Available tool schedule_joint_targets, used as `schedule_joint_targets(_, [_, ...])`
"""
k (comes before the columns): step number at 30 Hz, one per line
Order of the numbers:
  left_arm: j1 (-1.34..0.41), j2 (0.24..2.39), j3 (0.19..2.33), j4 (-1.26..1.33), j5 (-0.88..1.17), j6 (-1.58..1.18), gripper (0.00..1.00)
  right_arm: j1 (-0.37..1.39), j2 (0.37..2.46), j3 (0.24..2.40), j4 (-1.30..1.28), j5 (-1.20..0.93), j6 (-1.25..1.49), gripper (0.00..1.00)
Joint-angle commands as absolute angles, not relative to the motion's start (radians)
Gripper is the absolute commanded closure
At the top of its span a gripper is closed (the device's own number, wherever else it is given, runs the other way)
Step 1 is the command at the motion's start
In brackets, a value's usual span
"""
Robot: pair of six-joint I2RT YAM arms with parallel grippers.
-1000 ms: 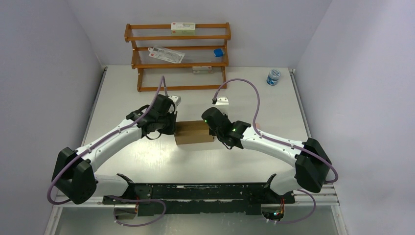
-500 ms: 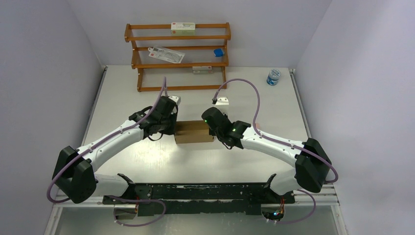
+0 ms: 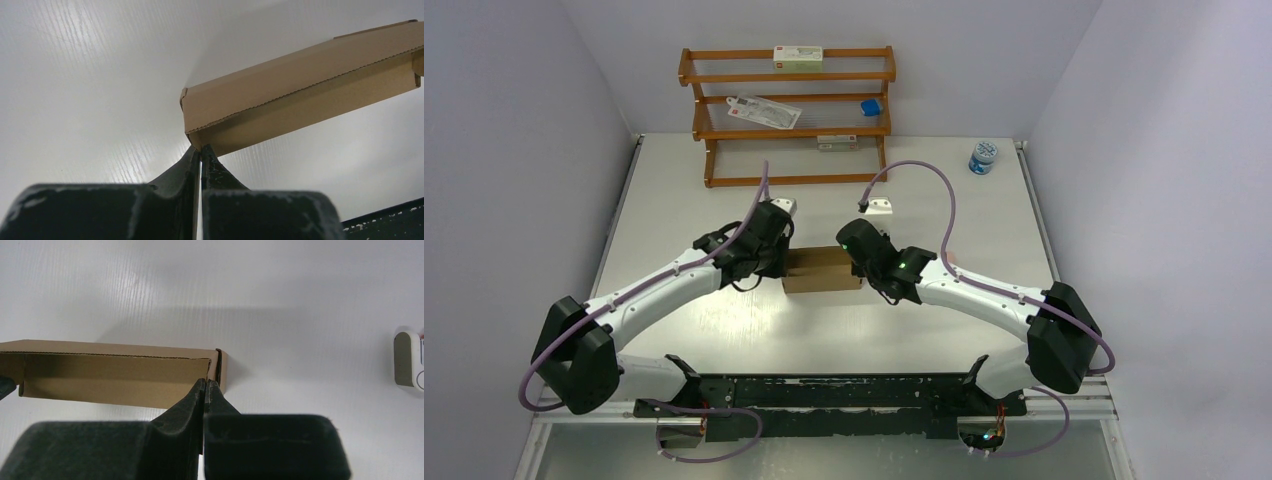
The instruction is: Fold the paper box
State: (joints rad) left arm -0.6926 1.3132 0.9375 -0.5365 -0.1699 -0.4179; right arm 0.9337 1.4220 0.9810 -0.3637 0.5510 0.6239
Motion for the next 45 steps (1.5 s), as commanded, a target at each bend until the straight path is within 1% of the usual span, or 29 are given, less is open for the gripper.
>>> schedule_joint_targets(1, [-0.724, 1.343, 0.938, -0.550, -0.189, -0.439, 0.95, 0.939, 1.425, 0.968, -0.346, 0.523, 0.642, 0.99])
schedule_joint_targets(4, [-0.724, 1.336, 0.961, -0.577, -0.212, -0.433, 0.95, 0.939, 1.425, 0.966, -0.346, 0.522, 0.644, 0.99])
schedule_joint_targets(10, [-0.724, 1.305, 0.972, -0.533, -0.128, -0.442, 0.95, 0.939, 1.422, 0.963, -0.345, 0.522, 0.644, 0.99])
schedule_joint_targets(27, [-0.724, 1.292, 0.959, -0.499, -0.105, -0.460, 0.95, 0.939, 1.426, 0.966, -0.348, 0.520, 0.640, 0.99])
schedule_joint_targets(36, [-0.724, 1.319, 0.977, -0.613, -0.244, -0.442, 0.95, 0.939, 1.420, 0.962, -0.351, 0.523, 0.641, 0.99])
schedule_joint_targets(45, [-0.724, 1.331, 0.971, -0.623, -0.254, -0.446, 0.95, 0.939, 1.422, 0.963, -0.354, 0.525, 0.644, 0.99])
